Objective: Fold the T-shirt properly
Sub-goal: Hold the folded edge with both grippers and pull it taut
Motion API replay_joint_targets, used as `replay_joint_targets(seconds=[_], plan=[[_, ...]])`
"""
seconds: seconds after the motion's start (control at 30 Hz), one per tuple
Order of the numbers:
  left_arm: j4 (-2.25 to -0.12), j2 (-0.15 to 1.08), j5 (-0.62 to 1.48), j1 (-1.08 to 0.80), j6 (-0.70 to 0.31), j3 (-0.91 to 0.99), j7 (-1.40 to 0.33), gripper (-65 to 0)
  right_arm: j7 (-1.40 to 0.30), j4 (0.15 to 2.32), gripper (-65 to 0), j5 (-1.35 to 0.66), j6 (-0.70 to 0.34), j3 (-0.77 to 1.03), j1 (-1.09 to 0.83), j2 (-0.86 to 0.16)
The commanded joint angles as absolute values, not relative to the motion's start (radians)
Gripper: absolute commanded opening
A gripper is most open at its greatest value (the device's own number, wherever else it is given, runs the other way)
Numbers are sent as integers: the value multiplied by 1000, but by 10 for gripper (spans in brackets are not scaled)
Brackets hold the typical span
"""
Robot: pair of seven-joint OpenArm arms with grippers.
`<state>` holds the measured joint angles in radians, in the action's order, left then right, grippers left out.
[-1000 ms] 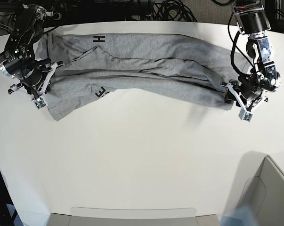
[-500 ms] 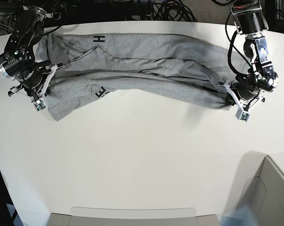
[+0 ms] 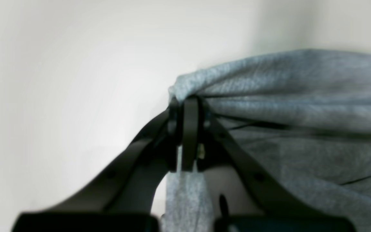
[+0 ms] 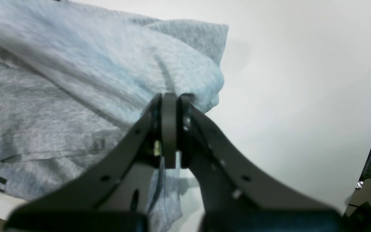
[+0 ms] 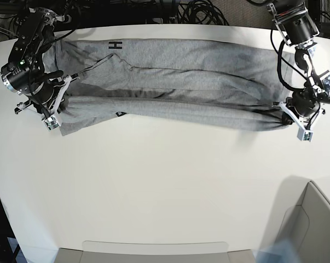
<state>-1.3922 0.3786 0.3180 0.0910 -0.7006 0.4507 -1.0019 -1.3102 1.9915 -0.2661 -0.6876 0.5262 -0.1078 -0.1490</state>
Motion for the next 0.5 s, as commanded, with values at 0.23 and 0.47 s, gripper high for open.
replay_joint_targets(seconds=[0.23,0.47], plan=[[-1531,400,326,79,-698,460,-1053,-650,-1300,2014,-650,-268,-698,536,-96,-163],[-1549,400,325,51,-698,460,-1055,-650,-1307,2017,-650,-268,-698,539,-93,-168]])
